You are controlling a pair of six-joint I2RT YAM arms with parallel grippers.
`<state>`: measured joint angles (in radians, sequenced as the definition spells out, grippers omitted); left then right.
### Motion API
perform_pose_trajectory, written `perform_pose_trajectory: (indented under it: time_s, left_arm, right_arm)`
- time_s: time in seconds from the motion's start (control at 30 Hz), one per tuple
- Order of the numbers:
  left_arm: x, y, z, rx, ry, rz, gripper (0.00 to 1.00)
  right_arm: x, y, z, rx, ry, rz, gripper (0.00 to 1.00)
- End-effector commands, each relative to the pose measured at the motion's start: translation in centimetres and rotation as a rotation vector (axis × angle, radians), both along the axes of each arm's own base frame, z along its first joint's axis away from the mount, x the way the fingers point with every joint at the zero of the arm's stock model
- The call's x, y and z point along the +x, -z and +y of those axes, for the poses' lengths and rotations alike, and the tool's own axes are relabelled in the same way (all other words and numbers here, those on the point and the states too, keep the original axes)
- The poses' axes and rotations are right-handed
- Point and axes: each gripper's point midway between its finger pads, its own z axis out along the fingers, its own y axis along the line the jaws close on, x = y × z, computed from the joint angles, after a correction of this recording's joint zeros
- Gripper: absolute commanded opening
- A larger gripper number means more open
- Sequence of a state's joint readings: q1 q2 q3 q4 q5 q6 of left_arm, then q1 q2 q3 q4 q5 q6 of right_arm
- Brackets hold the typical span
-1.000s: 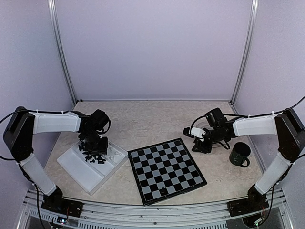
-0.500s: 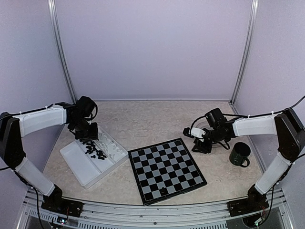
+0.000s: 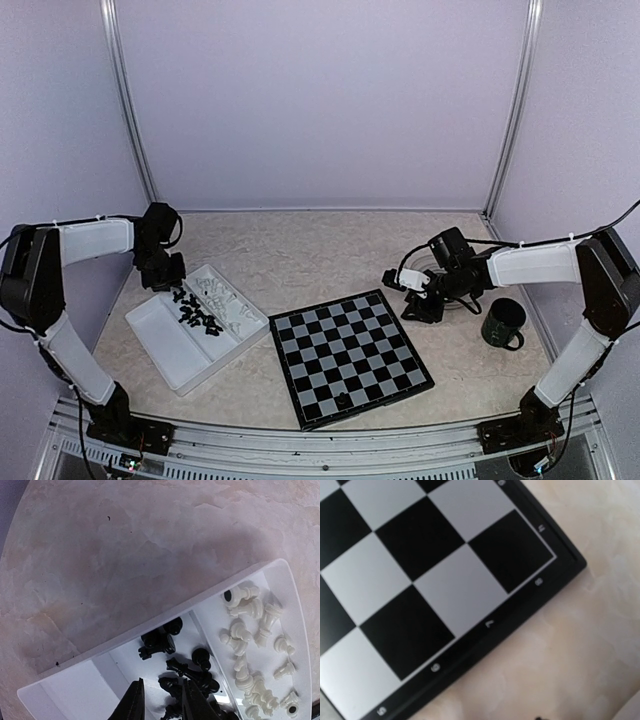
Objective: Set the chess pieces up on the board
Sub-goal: Pick up the pawn from the storage box.
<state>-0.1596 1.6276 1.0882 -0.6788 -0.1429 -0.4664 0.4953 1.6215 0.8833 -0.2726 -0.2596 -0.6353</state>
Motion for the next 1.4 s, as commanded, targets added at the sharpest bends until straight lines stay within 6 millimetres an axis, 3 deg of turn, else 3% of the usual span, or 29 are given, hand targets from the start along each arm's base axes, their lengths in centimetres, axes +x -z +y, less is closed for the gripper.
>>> perform_pose_trajectory:
  time_s: [0.0,1.0,1.37]
  left_arm:
    - [2.0,-0.3,1.3,0.025,-0.036,-0.041,0.27]
    - [3.3,4.0,2.4,0.041,-0.071,0.020,0.23]
    - [3.2,3.9,2.4,0.054,-0.056,0.020,0.10]
  right_arm:
    - [-0.5,0.4,0.1,-0.011,-0.012,0.009,0.46]
    - [-0.8,1.2,-0.1,-0.029,-0.021,0.027,0.46]
    - [-0.9,1.7,-0.2,-0.038,-0.025,0.039,0.46]
